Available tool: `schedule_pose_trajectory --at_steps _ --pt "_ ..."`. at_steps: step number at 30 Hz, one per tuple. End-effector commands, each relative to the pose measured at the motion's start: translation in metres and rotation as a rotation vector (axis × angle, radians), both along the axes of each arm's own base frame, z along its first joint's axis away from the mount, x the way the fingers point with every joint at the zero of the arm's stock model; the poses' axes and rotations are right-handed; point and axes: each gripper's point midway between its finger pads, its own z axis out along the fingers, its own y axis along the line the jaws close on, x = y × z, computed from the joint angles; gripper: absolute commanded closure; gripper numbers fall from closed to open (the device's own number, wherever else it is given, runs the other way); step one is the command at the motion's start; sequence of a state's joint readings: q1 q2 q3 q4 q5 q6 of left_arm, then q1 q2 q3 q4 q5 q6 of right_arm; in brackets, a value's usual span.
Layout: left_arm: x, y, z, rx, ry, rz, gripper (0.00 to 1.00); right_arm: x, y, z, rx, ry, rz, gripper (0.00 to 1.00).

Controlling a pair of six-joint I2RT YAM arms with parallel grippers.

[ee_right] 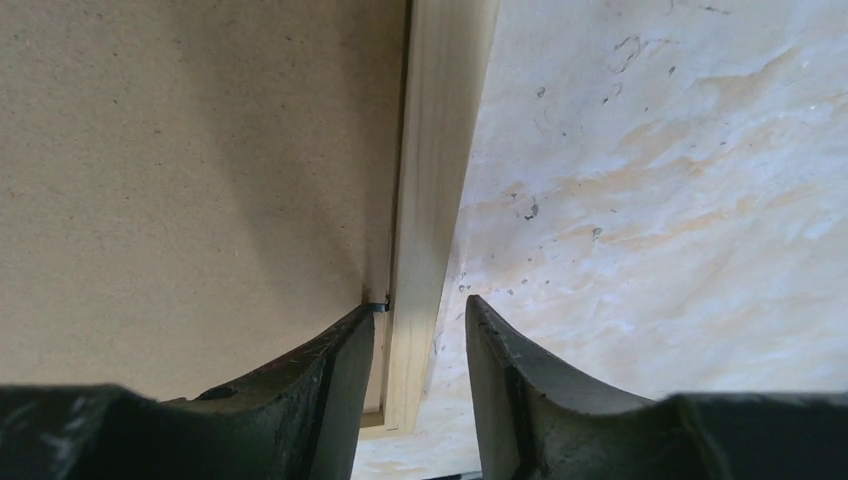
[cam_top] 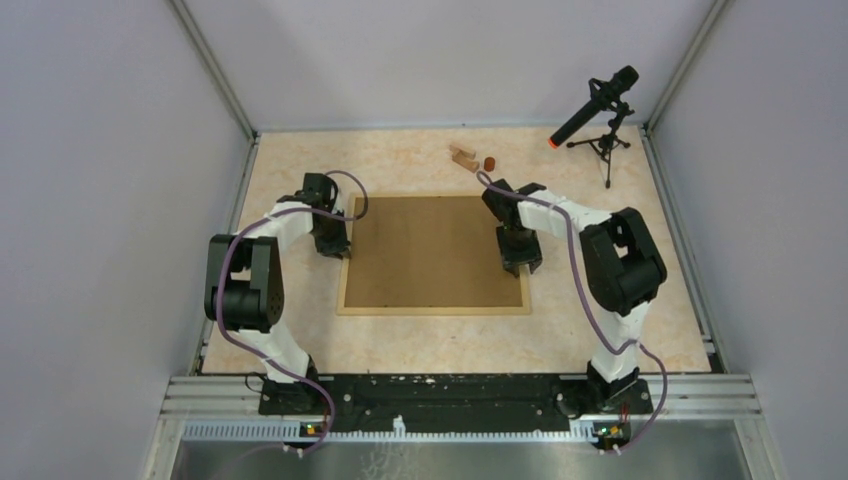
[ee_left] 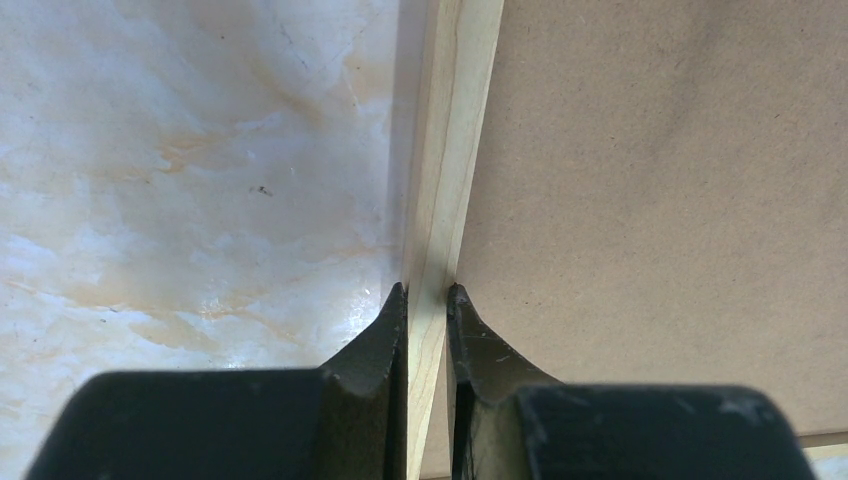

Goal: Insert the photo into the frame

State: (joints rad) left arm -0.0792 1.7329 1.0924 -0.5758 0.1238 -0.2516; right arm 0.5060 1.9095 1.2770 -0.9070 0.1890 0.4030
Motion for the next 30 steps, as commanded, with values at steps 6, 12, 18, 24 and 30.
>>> schedule_pose_trajectory --at_steps 6,12,18,24,30 --pt "-0.006 -0.006 -0.014 -0.012 0.037 -0.012 1.0 0.035 0.048 0.007 0.212 -0.112 0.055 0.34" --pt "-0.007 -0.001 -0.015 0.018 0.041 -0.012 1.0 0.093 0.007 0.068 0.33 -0.299 -0.038 0.41" --pt "-0.007 0.004 -0.017 0.047 0.054 -0.012 1.0 0.129 -0.009 0.055 0.352 -0.291 -0.068 0.56" --pt "-0.008 0.006 -0.021 0.057 0.065 -0.009 1.0 0.153 -0.007 0.045 0.384 -0.296 -0.082 0.6" --pt "-0.01 0.005 -0.024 0.056 0.077 -0.013 1.0 0.155 -0.008 0.029 0.365 -0.266 -0.094 0.63"
